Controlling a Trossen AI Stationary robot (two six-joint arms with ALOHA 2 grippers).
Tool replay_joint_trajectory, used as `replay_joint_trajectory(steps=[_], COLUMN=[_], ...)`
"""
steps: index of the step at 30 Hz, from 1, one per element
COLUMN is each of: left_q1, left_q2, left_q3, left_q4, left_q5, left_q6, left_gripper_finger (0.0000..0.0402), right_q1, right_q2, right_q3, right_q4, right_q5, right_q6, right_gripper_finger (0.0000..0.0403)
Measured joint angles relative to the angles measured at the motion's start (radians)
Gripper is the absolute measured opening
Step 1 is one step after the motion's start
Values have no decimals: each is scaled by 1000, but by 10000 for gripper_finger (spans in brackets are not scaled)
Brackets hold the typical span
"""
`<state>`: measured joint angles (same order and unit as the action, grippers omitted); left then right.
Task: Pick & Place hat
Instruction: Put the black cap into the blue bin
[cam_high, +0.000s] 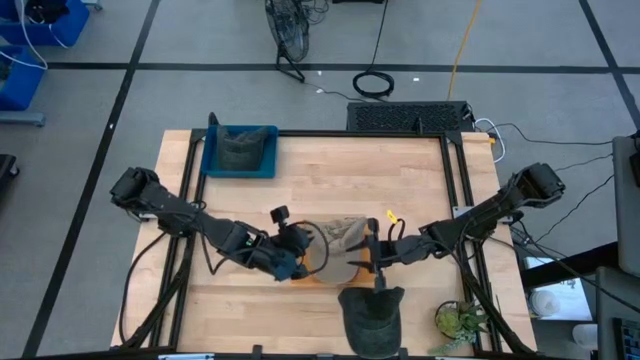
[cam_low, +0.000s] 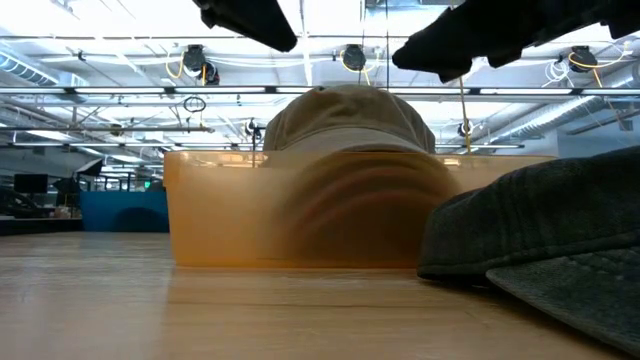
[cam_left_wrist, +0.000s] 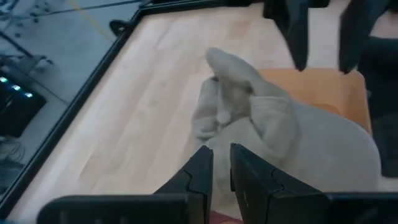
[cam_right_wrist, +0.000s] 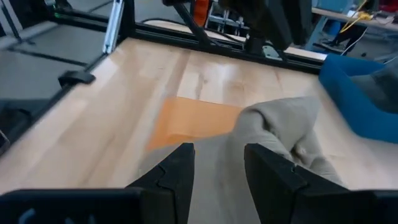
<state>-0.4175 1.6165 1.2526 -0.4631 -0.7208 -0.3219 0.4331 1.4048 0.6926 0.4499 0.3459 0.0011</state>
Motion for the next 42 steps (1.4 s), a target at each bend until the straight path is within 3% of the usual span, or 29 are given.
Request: replay_joint_trajectory(steps=[9, 14, 19, 26, 33, 42], left_q1=[126, 211, 250, 260, 261, 266], left_q2=[0, -2, -50, -179, -288, -408], left_q3=[0, 0, 0, -11, -96, -214], left_q4=[52, 13, -92, -108, -51, 99], left_q5=[71, 134, 179, 170, 173, 255], left_q6=[118, 178, 214, 278, 356, 348], left_gripper_finger=[63, 63, 63, 63, 63, 63], right_q1=[-47, -72, -62, 84, 239, 339], right_q2=[-49, -125, -201, -234, -148, 73], right_q3=[0, 1, 1, 3, 104, 248], right_q4=[-17, -81, -217, -281, -380, -462], right_q5=[131, 115, -30, 22, 77, 9], right_q6=[-99, -81, 20, 139, 262, 394], right_gripper_finger=[128, 128, 128, 130, 143, 151])
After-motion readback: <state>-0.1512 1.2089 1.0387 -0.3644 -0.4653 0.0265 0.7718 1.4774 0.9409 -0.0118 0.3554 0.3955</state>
